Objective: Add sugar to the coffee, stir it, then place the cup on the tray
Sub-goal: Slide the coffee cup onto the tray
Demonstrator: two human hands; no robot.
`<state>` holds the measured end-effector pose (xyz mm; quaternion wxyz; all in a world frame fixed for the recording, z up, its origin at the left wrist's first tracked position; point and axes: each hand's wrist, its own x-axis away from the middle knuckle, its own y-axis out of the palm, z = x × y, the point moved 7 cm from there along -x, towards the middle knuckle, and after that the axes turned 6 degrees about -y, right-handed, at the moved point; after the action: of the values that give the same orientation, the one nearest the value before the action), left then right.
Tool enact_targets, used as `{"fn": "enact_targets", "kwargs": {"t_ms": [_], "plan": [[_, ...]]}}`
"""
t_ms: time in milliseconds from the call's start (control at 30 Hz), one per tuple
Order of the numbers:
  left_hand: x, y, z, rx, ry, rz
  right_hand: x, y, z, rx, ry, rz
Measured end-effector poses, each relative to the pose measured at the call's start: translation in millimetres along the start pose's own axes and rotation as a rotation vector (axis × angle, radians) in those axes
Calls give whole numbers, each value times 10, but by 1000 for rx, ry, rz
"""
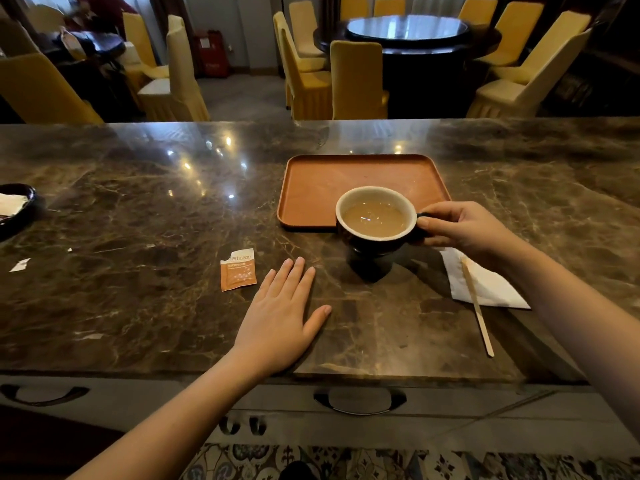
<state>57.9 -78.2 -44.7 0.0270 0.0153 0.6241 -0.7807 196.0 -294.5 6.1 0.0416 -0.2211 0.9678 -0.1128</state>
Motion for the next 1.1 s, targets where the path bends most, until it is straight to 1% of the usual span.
{"fn": "enact_targets", "kwargs": {"t_ms": [167, 400, 667, 933, 1100], "plan": [[0, 11, -1, -7, 5, -9, -235, -75, -62, -20, 0, 21], [6, 15, -5, -1, 1, -15, -596, -97, -65, 66, 14, 70], [0, 21, -18, 4, -7, -4, -854, -66, 21, 77, 29, 53], [-1, 15, -18, 19, -19, 0, -999, -96, 65, 22, 52, 30], [-1, 19, -18, 16, -21, -5, -1021, -122, 78, 63, 81, 16]]}}
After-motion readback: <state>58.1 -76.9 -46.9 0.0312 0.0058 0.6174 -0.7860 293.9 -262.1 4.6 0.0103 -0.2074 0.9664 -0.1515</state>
